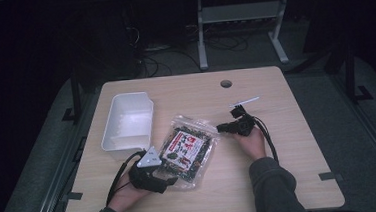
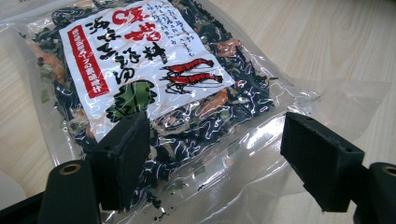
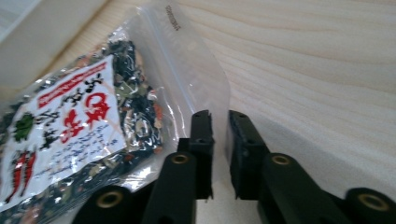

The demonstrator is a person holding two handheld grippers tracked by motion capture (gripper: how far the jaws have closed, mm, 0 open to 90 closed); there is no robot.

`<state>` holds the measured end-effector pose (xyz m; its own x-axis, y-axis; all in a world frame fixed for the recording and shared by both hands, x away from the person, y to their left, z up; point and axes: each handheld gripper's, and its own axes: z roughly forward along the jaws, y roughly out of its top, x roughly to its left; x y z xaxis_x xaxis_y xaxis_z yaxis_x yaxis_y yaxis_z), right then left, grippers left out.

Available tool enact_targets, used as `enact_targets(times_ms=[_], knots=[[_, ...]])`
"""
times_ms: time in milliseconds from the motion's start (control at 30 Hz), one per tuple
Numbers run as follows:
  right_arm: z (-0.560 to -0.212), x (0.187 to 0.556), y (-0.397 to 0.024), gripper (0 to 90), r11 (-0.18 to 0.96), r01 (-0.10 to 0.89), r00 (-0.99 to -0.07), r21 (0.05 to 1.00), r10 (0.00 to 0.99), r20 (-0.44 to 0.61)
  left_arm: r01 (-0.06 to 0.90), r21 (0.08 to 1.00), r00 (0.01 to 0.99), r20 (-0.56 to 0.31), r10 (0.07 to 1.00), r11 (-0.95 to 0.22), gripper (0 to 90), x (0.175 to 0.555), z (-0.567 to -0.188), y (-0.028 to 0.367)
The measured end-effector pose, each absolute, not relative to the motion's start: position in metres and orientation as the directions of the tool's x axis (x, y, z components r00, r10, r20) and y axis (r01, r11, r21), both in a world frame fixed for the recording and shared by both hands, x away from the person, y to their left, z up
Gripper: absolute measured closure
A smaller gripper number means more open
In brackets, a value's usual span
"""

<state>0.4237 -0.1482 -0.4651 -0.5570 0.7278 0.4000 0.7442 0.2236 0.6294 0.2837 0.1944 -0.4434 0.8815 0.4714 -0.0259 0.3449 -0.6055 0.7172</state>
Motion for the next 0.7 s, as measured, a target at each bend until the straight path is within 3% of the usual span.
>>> enact_targets(times_ms=[67, 300, 700], knots=[[-0.462, 0.421, -0.152, 88.9, 0.217, 0.733, -0.572, 0.645, 0.709, 0.411, 0.345, 0.72, 0.88, -0.026, 0.473, -0.602, 23.4, 0.284, -0.443, 0.195], [-0.448, 0.406, -0.161, 89.5, 0.249, 0.697, -0.626, 0.673, 0.669, 0.4, 0.336, 0.725, 0.878, -0.01, 0.478, -0.602, 23.2, 0.283, -0.441, 0.196], [-0.379, 0.345, -0.197, 89.6, 0.253, 0.525, -0.758, 0.812, 0.573, 0.312, 0.336, 0.761, 0.867, -0.019, 0.498, -0.555, 19.8, 0.287, -0.434, 0.192]])
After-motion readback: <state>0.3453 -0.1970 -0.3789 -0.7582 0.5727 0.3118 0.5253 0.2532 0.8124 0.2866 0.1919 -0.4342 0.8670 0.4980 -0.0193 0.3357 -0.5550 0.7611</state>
